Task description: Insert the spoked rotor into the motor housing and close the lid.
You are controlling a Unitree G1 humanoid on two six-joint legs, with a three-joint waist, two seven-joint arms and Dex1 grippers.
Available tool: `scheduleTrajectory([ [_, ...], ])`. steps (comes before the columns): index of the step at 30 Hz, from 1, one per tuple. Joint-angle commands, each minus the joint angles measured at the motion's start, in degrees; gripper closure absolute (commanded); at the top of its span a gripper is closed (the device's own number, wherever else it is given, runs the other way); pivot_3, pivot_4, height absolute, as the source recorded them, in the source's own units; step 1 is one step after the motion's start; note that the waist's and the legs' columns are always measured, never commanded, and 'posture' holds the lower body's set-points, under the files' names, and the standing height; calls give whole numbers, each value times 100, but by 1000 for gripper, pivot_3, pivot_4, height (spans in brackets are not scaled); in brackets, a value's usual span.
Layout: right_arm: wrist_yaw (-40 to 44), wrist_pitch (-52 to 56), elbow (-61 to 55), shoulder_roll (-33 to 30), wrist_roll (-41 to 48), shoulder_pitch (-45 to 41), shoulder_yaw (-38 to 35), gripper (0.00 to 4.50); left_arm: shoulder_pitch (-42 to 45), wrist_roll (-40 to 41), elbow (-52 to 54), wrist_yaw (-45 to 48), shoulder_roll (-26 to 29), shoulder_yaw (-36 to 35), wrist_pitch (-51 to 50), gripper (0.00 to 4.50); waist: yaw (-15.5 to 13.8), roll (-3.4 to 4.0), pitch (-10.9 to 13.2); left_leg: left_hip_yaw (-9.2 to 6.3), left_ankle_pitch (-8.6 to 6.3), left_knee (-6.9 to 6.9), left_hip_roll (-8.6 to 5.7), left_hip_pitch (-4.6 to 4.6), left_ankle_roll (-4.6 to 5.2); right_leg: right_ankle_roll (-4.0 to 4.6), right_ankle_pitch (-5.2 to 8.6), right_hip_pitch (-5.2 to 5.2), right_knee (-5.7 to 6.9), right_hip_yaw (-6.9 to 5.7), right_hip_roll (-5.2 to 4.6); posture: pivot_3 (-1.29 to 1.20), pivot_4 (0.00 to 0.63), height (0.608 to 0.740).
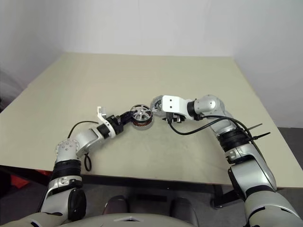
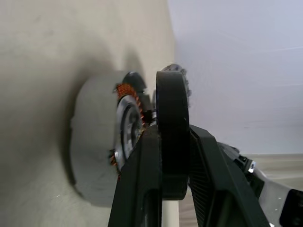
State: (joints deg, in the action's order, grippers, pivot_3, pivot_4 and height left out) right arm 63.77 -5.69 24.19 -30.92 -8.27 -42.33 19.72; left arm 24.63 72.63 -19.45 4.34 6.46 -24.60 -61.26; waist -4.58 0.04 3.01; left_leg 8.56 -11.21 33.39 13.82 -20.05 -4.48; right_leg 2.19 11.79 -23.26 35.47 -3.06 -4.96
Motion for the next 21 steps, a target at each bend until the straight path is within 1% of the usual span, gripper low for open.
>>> scheduleTrajectory([
  [1, -56, 6, -119, 5, 82, -156, -145, 2169, 63, -85, 45, -20, 2, -2, -43, 4053, -1, 0, 0, 0, 0, 0, 0, 0, 0, 0, 0, 0, 0, 0, 0, 0, 0, 740],
  [15, -90, 26, -122, 13, 73, -190, -148, 2169, 111, -367, -49, 35, -1, -47, 43, 4053, -1, 0, 0, 0, 0, 0, 0, 3, 0, 0, 0, 4, 1, 0, 0, 0, 0, 740],
  [17, -94, 27, -122, 25, 75, -197, -144, 2169, 101, -434, -34, 70, -2, -12, 57, 3333, -1, 0, 0, 0, 0, 0, 0, 4, 0, 0, 0, 4, 1, 0, 0, 0, 0, 740],
  [20, -98, 22, -116, 40, 73, -201, -137, 2169, 71, -409, -33, 23, -18, -76, 29, 2565, -2, 1, -1, 0, 0, 1, 0, 11, 0, 0, 0, 11, 3, 0, -1, 0, 0, 740],
  [21, -102, 18, -108, 46, 69, -206, -135, 2169, 38, -375, 6, 16, 2, -107, -7, 2565, -2, 1, -1, 0, 0, 1, 0, 17, 0, 0, 0, 18, 3, 0, -1, 0, 0, 740],
])
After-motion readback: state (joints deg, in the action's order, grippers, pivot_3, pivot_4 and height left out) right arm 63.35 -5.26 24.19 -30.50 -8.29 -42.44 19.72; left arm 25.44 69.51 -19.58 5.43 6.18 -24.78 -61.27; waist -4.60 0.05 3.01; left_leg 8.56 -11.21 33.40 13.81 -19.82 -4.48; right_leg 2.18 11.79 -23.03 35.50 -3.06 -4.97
